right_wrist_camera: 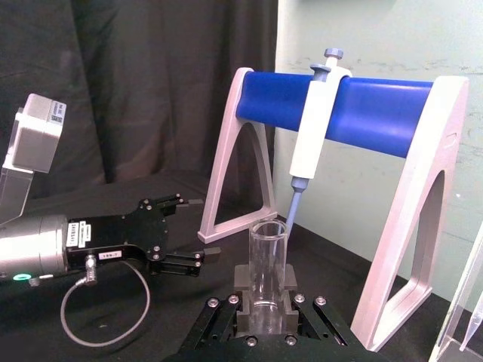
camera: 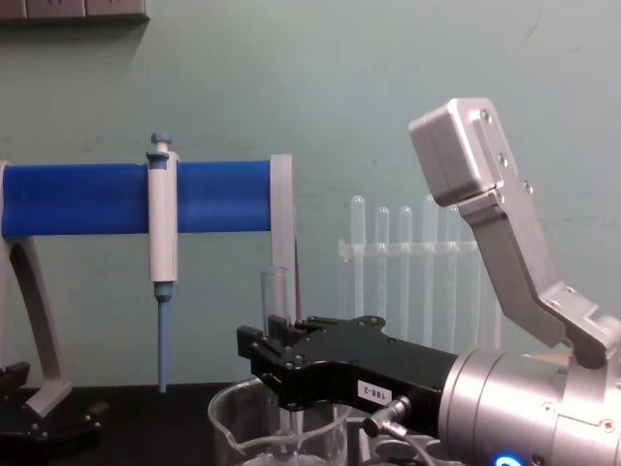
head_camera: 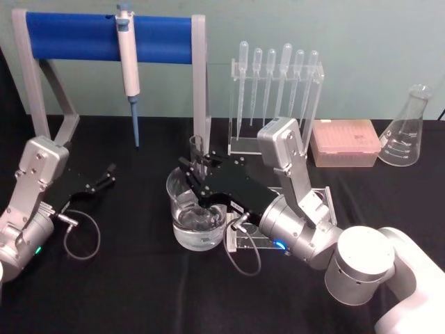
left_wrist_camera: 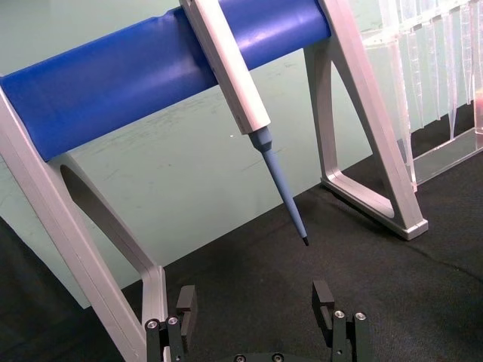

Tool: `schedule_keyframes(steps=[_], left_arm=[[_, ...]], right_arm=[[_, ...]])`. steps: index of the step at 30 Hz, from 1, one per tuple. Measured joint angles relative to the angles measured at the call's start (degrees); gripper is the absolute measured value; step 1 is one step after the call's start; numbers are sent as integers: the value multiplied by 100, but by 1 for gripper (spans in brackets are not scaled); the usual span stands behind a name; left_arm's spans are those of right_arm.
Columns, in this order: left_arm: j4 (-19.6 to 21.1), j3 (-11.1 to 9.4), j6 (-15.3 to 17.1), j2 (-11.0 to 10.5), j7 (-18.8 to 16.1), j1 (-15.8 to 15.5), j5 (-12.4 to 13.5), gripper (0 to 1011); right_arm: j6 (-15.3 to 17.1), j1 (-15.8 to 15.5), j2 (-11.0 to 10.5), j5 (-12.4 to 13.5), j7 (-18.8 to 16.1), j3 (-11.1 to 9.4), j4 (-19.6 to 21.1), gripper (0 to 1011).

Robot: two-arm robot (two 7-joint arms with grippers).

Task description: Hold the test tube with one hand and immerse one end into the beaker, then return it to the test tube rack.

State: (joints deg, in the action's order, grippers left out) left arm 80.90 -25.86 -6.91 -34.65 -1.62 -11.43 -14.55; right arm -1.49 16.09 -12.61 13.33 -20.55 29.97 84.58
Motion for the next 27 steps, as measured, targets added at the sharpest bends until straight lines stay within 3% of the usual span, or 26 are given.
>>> schedule_keyframes(steps=[27], left_arm=[[0, 0, 0, 0, 0, 0, 0, 1000]], right_arm=[[-1, 15, -3, 15, -1, 11, -11, 225]])
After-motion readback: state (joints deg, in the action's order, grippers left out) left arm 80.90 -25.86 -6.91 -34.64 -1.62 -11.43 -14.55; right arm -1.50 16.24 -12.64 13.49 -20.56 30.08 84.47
